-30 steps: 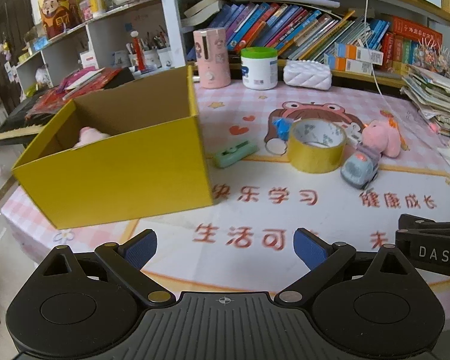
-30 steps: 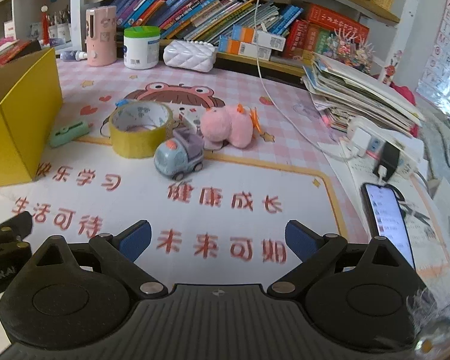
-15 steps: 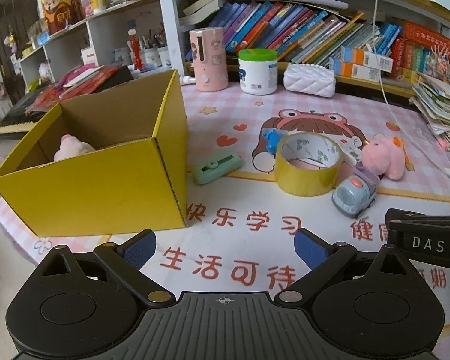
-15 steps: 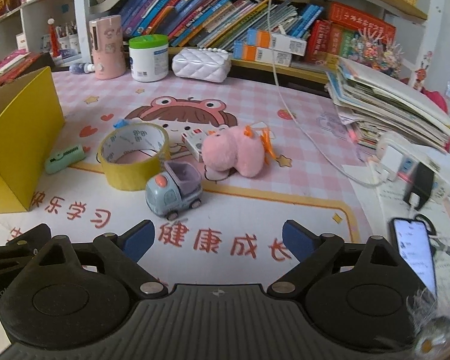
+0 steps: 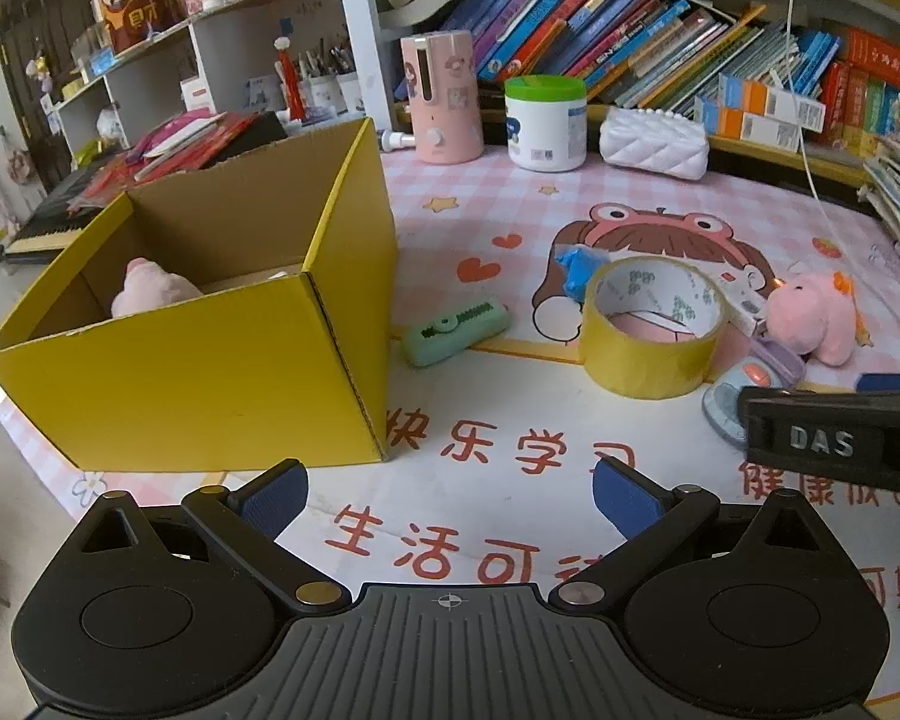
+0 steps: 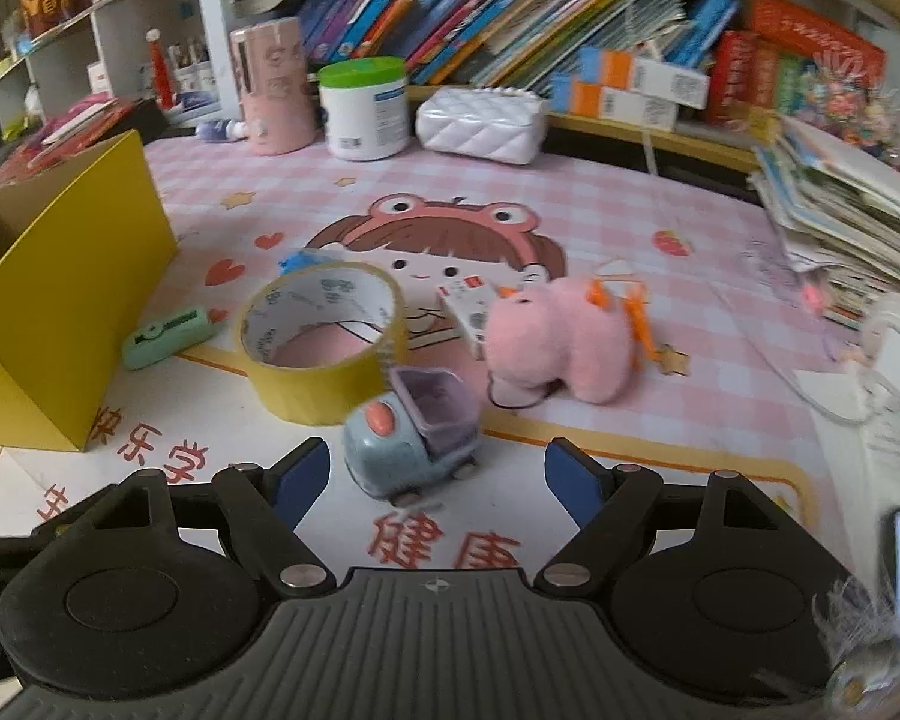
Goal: Organize objects
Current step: 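Grasp the blue toy truck with the right gripper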
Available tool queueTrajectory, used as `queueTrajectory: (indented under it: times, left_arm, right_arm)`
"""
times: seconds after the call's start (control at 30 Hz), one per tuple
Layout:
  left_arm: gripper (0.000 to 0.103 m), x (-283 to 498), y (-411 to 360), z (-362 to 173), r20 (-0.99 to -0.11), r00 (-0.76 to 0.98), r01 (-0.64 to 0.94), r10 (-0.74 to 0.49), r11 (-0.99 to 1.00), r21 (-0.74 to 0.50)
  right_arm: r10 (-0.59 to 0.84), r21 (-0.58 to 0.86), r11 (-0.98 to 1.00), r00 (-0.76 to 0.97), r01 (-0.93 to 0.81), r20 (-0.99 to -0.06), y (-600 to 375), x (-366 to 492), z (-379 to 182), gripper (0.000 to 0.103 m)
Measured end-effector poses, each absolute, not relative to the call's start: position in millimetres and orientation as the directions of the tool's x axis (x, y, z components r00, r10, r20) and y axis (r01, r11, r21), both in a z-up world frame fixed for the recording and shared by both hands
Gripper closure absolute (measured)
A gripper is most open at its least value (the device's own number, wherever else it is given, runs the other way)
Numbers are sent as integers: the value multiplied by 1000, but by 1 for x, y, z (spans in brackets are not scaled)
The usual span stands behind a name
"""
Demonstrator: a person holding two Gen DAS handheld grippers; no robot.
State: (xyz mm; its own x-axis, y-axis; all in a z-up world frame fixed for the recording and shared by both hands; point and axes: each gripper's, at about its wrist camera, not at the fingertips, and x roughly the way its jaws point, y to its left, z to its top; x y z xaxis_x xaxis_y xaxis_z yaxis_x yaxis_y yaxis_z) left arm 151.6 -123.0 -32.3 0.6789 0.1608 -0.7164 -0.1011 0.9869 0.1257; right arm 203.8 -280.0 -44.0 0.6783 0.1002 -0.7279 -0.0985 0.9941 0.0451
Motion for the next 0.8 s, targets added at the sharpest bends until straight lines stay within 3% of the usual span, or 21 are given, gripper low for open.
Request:
queueTrajectory:
  times: [0.27,0.33,0.6,0.8]
  left_arm:
    - [1,153,-120,-33,-726,670,-98,155,988,121]
    - [1,154,-122,-33,-727,670,-91,147,989,116]
    - [1,163,-142,-34,-724,684,-27,88,995,96]
    - [1,183,-166,-37,-719,695,41,15,997,60]
  right_arm:
    - [137,48,987,638,-155,-758,-274,232,-62,28]
    - [137,34,984,625,-173,-768,-272,235,-67,42]
    - [164,51,982,687,-182,-708,-289,226,-51,42]
    - [78,40,997,762,-68,-642,-323,213,-26,42]
